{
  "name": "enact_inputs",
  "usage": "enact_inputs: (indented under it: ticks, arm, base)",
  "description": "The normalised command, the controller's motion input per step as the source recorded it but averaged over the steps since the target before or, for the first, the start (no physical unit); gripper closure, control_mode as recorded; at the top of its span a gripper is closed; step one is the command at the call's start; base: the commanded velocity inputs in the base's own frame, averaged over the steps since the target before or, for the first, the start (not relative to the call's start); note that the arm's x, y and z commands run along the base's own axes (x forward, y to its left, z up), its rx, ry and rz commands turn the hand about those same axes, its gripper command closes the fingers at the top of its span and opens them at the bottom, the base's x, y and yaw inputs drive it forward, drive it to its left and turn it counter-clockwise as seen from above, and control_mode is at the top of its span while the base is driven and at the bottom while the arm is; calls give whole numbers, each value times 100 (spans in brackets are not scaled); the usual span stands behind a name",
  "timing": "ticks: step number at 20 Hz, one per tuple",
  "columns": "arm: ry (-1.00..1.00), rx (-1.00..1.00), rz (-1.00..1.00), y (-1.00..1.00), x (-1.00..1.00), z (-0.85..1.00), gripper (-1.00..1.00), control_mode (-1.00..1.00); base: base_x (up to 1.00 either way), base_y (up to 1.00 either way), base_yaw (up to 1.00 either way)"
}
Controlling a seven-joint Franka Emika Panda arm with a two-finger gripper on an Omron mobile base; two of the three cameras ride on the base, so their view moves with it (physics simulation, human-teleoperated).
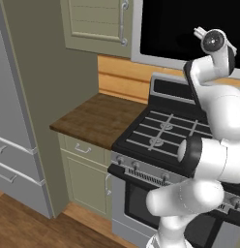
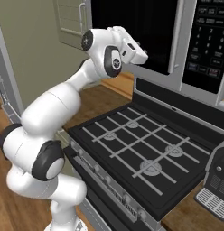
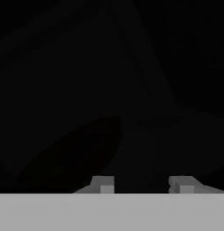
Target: Pick the eggplant from the sink and place it in the bowl. Then pick the bowl and place it in the microwave. Then close the microwave door and press the start button.
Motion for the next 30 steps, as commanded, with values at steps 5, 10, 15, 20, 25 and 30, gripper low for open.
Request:
enact_inputs:
  ticks: [5, 10, 15, 20, 25, 30]
  arm:
    - [-17, 3, 3, -10, 34, -10, -100, -100]
    - [-1, 0, 0, 0, -90, 21, -100, -100]
    - [3, 0, 0, 0, -100, 36, -100, -100]
    - [11, 0, 3, 2, -88, 21, -100, -100]
    - [14, -3, 9, 10, -79, 1, 100, -100]
    - [0, -19, 8, 7, -96, 0, 100, -100]
  base:
    - [0, 0, 0]
    - [0, 0, 0]
    - [0, 0, 0]
    - [0, 0, 0]
    - [0, 0, 0]
    - [0, 0, 0]
